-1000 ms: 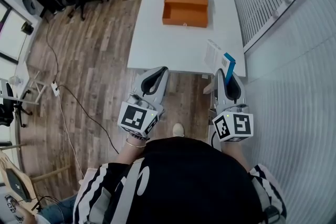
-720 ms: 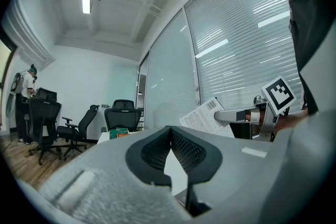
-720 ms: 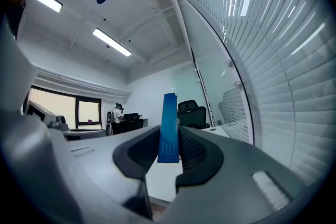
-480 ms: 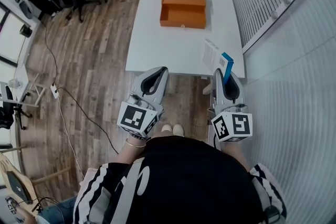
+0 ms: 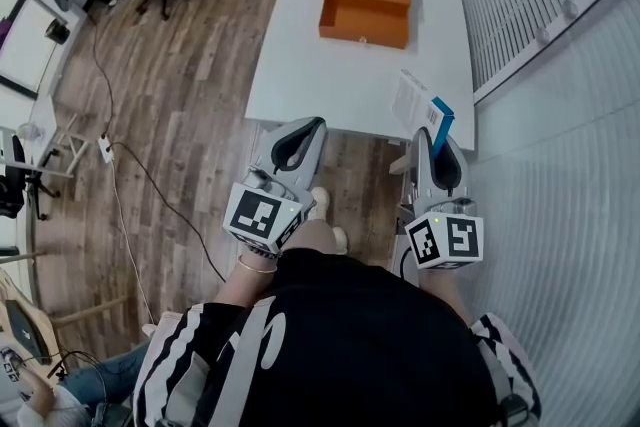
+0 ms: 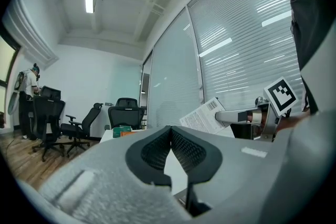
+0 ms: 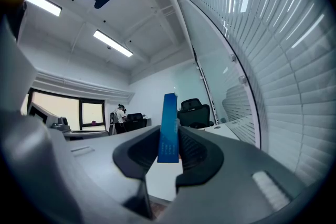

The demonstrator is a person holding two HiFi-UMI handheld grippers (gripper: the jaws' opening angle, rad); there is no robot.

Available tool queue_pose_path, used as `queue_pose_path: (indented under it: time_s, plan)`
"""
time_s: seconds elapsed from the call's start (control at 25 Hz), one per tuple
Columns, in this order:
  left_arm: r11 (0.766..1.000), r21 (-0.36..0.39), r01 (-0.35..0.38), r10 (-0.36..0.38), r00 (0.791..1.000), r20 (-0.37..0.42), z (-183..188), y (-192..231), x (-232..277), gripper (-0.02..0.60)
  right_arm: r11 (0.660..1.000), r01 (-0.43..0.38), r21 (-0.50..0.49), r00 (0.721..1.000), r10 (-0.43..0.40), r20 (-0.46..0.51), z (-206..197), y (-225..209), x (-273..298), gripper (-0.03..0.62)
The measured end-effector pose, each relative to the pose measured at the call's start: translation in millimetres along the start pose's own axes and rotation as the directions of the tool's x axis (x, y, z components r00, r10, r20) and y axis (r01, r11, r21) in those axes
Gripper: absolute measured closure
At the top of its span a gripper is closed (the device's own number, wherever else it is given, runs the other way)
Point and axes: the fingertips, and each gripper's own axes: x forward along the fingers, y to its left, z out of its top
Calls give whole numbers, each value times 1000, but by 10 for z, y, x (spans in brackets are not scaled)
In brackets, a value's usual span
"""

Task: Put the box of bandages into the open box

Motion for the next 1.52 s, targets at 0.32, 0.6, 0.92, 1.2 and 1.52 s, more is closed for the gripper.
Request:
queue_pose_path:
  time_s: [0.32, 0.6, 0.92, 1.2, 1.52]
  plan:
    - [1000, 1, 9, -9, 1000, -1, 18, 56, 72, 580, 1000, -5, -3, 1000, 5, 7, 2, -3, 91, 513]
    - [999, 1, 34, -34, 999, 5, 45, 140, 301, 580, 1000, 0, -13, 1000, 0, 15, 28, -84, 281, 513]
    - [998, -16, 56, -56, 998, 5, 5, 398, 584, 580, 999, 26, -20, 1000, -26, 9, -8, -212, 626, 513]
    - [997, -17, 69, -69, 998, 8, -61, 604, 902, 580, 999, 37, -28, 999, -37, 12, -24, -346, 954, 514]
    - [997, -25, 77, -77, 997, 1, -65, 890, 1201, 580, 998, 48, -32, 999, -48, 9, -28, -471, 1341, 514]
